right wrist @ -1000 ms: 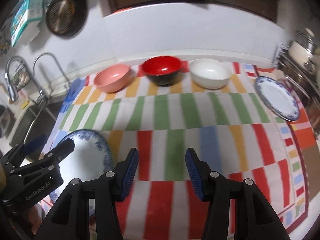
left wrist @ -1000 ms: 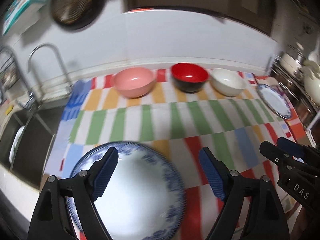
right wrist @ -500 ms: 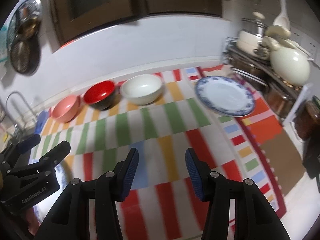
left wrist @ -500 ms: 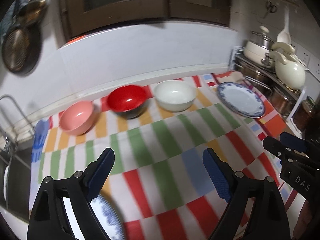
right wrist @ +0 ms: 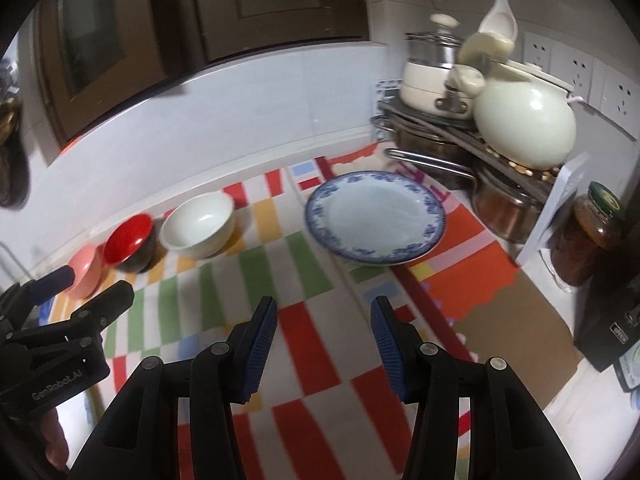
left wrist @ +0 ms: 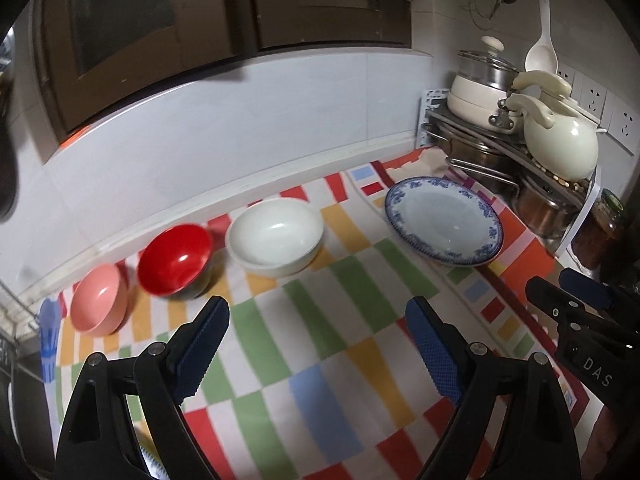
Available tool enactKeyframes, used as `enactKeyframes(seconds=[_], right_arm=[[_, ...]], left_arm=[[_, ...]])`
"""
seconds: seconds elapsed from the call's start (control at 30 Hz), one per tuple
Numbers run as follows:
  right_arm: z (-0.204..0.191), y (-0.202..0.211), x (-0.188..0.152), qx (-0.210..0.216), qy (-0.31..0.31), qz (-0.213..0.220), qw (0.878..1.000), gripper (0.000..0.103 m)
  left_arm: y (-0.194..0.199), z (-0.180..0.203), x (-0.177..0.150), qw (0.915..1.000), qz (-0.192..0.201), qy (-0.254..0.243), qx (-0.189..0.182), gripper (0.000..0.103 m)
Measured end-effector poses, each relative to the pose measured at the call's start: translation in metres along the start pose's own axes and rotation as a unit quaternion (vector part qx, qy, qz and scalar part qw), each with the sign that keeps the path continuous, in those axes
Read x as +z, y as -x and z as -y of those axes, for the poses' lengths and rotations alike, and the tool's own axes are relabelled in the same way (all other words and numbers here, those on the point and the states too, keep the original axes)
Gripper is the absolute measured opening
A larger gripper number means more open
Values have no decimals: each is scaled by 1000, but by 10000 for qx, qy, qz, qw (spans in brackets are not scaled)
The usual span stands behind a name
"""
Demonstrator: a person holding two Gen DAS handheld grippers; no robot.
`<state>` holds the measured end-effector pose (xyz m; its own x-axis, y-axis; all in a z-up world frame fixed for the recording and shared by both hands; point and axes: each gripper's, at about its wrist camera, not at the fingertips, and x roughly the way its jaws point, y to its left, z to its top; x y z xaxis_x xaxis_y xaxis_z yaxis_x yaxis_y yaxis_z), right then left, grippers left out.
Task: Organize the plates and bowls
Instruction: 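Move both tools toward the smaller blue-and-white plate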
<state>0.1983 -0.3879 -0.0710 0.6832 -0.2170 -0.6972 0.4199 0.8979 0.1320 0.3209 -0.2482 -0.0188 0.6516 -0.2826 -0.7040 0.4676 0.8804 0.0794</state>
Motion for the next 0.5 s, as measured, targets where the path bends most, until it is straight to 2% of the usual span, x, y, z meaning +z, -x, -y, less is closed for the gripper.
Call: enactKeyframes(seconds=[0.5], right_arm=[[63,-57,46,-509,-401,222,9977,50]], left_arm=[[-72,48,62,9989,131,-412,-166,90]])
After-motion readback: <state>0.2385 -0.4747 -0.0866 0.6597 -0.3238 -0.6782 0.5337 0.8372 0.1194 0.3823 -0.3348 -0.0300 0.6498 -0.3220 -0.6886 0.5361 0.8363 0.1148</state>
